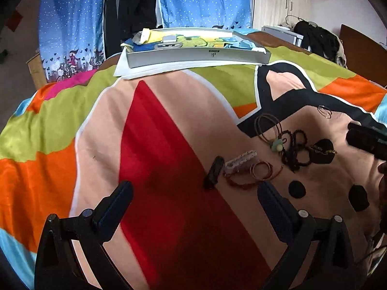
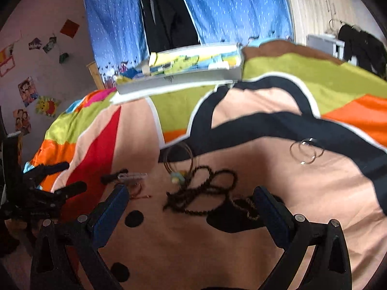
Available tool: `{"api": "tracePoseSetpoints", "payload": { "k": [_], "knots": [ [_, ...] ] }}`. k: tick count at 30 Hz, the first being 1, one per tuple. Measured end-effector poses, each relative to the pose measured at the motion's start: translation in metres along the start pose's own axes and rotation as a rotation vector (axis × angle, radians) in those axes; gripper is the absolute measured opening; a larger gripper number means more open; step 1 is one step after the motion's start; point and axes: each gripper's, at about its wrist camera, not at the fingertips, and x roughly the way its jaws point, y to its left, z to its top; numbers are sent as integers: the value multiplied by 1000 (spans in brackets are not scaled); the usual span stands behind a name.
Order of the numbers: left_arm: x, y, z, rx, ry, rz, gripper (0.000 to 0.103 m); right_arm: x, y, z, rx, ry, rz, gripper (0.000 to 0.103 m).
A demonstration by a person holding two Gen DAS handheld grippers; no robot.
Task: Organize jewelry
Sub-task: 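Grasp the beaded brown hair tie with the right tool while the left tool grasps the black hair clip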
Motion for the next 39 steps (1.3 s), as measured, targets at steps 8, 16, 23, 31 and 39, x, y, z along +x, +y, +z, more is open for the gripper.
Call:
{"api": "tracePoseSetpoints", "payload": {
  "k": [8,16,23,31,39],
  "knots": [
    [33,5,2,22,48,-54,62,36,4,5,-37,43,60,89],
    [53,13,4,-11,88,-109,34,76,18,13,-87,109,83,64],
    [56,13,3,-1,109,-156,28,102,17,17,-70,156,62,50],
    [58,10,1,8,131,-186,22,115,21,12,-102,190,63,44],
    [61,6,1,16,138,-169,22,117,16,8,-77,182,64,37]
  ]
}}
